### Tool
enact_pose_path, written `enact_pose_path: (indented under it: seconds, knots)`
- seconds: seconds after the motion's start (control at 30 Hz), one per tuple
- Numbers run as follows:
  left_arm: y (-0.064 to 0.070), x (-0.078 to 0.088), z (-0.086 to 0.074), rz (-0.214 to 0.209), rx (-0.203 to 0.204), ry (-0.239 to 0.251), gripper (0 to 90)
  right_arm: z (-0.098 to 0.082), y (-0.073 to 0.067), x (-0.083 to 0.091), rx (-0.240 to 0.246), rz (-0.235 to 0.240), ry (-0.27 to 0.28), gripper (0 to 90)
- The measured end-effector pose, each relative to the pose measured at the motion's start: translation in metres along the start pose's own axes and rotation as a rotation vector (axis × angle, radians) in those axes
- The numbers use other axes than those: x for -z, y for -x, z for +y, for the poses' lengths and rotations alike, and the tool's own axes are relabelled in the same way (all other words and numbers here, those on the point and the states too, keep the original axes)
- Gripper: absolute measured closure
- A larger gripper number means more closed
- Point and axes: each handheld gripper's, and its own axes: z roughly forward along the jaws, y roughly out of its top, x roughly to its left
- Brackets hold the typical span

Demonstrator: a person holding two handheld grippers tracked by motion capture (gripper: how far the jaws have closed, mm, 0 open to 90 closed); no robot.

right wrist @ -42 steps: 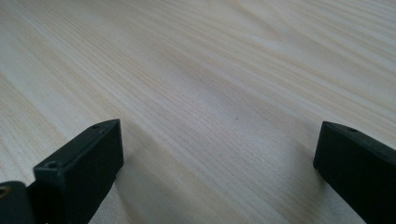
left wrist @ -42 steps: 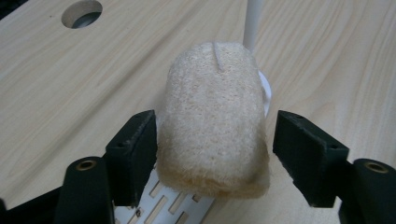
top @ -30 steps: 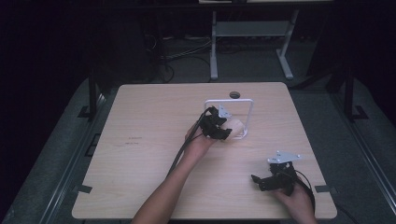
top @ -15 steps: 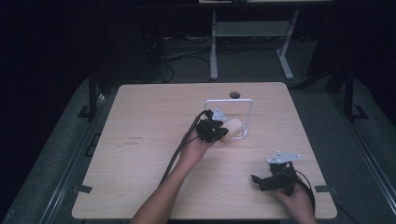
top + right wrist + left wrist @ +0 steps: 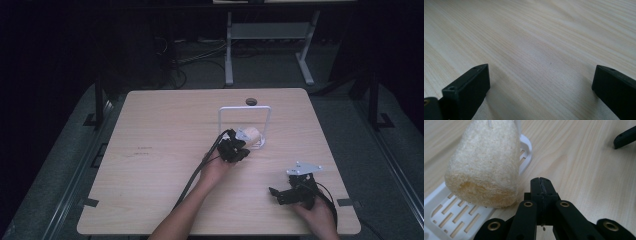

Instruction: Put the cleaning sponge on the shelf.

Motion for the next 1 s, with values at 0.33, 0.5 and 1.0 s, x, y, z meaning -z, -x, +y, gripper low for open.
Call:
enact_pose_path:
  seconds: [0.33, 0.5, 1.0]
  knots:
    - [-0.016, 0.002, -0.006, 0.045, 0.034, -0.007, 89.8, 0.0, 0.0, 0.0, 0.006, -0.002, 0.002, 1.3]
    - [-0.025, 0.005, -0.01, 0.066, 0.055, -0.007, 89.8, 0.0, 0.0, 0.0, 0.006, -0.002, 0.001, 1.3]
    - [-0.031, 0.013, -0.015, 0.067, 0.062, -0.011, 89.7, 0.0, 0.0, 0.0, 0.002, -0.002, -0.001, 1.3]
